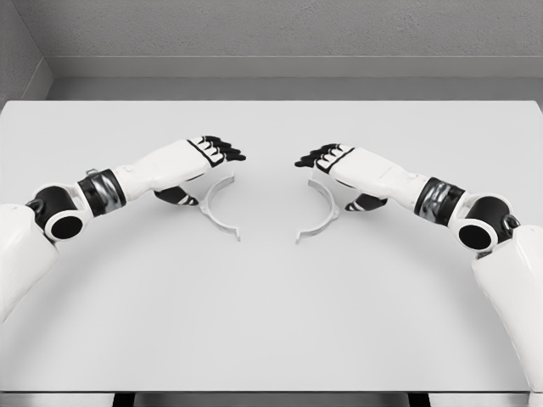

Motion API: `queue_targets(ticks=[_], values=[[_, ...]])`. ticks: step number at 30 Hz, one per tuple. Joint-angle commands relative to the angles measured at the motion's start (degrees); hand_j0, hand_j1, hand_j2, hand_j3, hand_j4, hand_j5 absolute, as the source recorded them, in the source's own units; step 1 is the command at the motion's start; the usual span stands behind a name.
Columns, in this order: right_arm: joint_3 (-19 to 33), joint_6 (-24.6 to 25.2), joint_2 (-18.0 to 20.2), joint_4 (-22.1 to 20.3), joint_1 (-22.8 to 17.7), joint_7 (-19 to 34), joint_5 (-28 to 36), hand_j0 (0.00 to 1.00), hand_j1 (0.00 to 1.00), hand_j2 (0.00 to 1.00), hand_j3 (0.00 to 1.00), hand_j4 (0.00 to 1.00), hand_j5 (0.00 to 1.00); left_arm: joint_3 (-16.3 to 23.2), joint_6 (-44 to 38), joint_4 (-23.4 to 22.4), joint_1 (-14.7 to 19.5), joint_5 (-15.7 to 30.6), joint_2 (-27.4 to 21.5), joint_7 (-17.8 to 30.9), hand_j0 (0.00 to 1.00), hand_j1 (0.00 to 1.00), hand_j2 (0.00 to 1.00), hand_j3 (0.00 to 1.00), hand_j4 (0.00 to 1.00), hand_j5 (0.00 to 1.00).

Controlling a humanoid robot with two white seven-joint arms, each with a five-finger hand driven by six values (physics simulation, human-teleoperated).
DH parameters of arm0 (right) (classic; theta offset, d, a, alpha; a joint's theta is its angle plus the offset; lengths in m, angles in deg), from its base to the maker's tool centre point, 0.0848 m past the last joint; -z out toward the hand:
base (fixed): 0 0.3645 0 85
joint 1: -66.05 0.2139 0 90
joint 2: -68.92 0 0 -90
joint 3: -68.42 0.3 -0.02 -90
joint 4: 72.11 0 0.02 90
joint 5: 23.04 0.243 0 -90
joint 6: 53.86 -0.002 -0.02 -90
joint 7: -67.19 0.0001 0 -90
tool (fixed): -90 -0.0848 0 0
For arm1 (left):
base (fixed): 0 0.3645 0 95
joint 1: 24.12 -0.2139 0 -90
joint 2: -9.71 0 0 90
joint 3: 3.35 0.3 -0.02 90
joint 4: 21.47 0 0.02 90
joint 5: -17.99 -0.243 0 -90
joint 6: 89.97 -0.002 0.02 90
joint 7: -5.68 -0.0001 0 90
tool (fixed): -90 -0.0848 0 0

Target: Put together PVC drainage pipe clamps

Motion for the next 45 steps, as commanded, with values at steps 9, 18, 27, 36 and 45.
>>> queue_targets(ticks=[9,18,27,36,45], values=[[-0.6,0.1,-0.2,0.9,0.0,-0.1,0.4,1.00,1.00,1.00,1.00,1.00,1.00,0.3,-0.1,-0.5,0.0,-0.1,0.7,0.4,1.00,1.00,1.00,1.00,1.00,1.00],[-1.9,0.1,-0.9,1.4,0.2,0.0,0.4,1.00,1.00,1.00,1.00,1.00,1.00,0.3,-0.1,-0.5,0.0,-0.1,3.7,1.6,1.00,1.00,1.00,1.00,1.00,1.00],[-2.3,0.1,-2.1,2.3,0.7,-0.1,0.4,1.00,1.00,1.00,1.00,1.00,1.00,0.3,-0.1,-0.5,0.0,-0.1,4.8,1.6,1.00,1.00,1.00,1.00,1.00,1.00],[0.2,0.1,1.4,2.3,0.4,-0.1,0.5,1.00,1.00,1.00,1.00,1.00,1.00,-0.6,-0.1,-1.5,0.3,0.5,1.8,1.6,1.00,1.00,1.00,1.00,1.00,1.00],[-0.5,0.1,0.7,1.9,0.4,-0.1,0.5,1.00,1.00,1.00,1.00,1.00,1.00,-3.2,-0.1,-3.4,1.1,2.6,-3.1,1.4,1.00,1.00,1.00,1.00,1.00,1.00]])
